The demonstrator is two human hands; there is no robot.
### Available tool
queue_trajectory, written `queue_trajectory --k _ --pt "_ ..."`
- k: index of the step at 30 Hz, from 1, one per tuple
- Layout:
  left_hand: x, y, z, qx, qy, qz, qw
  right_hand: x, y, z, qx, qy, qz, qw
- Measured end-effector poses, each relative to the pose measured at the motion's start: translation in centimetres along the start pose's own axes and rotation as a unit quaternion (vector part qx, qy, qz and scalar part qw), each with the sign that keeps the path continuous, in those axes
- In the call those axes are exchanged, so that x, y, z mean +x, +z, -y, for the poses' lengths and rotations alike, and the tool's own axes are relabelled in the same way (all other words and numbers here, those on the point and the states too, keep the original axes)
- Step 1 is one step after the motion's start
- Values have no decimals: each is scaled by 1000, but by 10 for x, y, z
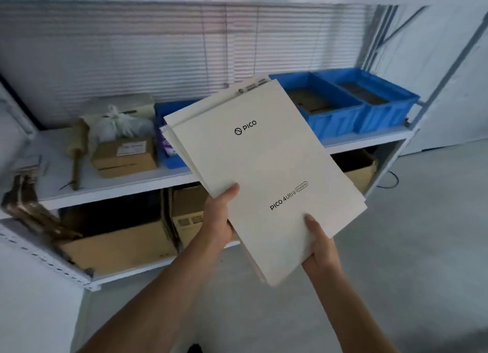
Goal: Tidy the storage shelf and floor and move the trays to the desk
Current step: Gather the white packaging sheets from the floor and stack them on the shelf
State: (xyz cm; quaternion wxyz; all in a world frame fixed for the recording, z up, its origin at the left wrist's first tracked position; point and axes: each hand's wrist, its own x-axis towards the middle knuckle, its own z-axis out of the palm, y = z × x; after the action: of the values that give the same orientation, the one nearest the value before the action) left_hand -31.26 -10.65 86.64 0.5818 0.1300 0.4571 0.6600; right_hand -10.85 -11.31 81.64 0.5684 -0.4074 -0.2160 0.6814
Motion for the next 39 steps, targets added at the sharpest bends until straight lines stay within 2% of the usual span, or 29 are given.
queue_trajectory --k 5,10,13,17,22,25,29,35,39 --pt "-12 -73 -77 -19 39 -10 999 8 75 -31 -40 21 51 998" --pt "-1 -185 -187 -61 158 -55 984 22 160 -58 -110 15 81 991" --pt "1 -251 -250 -61 187 -74 978 30 221 -78 -129 0 116 985" --pt "-8 -326 -328 13 182 -69 981 36 304 -90 -158 -6 158 975" --pt "-14 -401 -412 185 133 29 973 53 384 -103 -188 -17 218 958" --pt "0 -410 -430 271 85 14 959 68 407 -110 -210 -10 240 948" --pt "28 -400 -417 265 73 -82 958 92 425 -119 -261 -8 238 935" --pt "54 -382 -381 264 90 -81 957 122 432 -117 -347 -60 233 906" --pt "61 -382 -382 229 122 -59 964 119 430 -100 -311 -80 251 913"
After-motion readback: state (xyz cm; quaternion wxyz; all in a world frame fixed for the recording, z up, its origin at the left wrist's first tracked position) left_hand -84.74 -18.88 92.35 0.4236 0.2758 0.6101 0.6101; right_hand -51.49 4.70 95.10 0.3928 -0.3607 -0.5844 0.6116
